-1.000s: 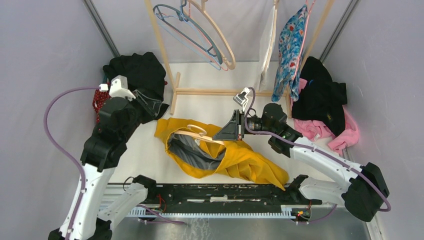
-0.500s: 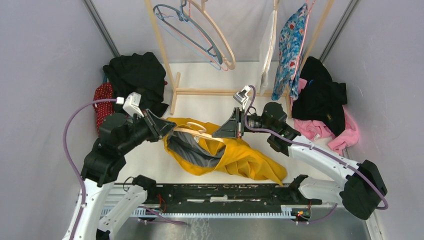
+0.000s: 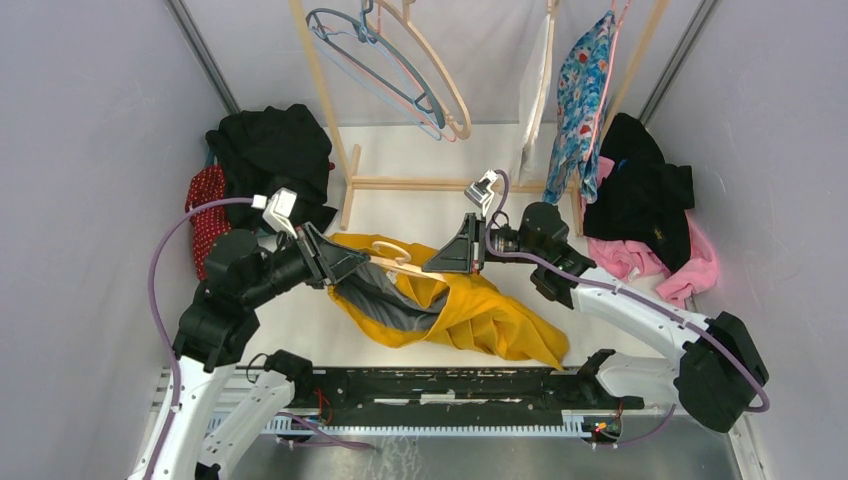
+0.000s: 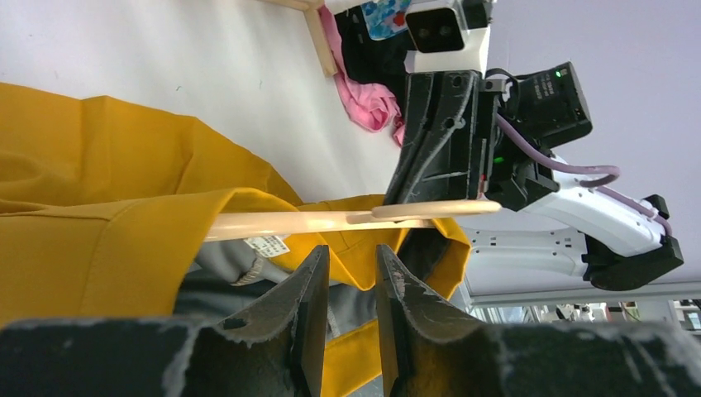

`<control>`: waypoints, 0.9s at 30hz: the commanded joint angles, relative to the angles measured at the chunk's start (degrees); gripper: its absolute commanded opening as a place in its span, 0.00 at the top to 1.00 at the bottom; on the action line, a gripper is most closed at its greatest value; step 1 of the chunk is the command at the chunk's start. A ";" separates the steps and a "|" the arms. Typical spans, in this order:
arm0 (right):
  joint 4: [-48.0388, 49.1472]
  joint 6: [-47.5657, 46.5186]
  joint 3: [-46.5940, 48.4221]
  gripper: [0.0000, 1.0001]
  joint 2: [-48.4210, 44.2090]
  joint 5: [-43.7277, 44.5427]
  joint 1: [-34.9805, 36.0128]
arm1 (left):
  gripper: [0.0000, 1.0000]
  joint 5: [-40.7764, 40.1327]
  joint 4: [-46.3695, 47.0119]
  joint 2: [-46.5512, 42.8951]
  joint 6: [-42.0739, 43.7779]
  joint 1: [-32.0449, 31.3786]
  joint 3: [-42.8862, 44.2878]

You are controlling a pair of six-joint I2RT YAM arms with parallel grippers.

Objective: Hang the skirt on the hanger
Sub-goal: Hang the skirt on the hanger.

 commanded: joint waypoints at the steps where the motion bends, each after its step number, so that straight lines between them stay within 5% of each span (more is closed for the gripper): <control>1: 9.42 0.64 3.42 0.99 0.67 -0.47 -0.63 | 0.66 3.90 3.68 -0.05 -1.26 0.19 0.01; 27: 23.48 8.24 9.60 0.99 10.79 -2.84 -2.76 | 0.69 5.12 21.43 9.41 -4.84 -1.80 -10.44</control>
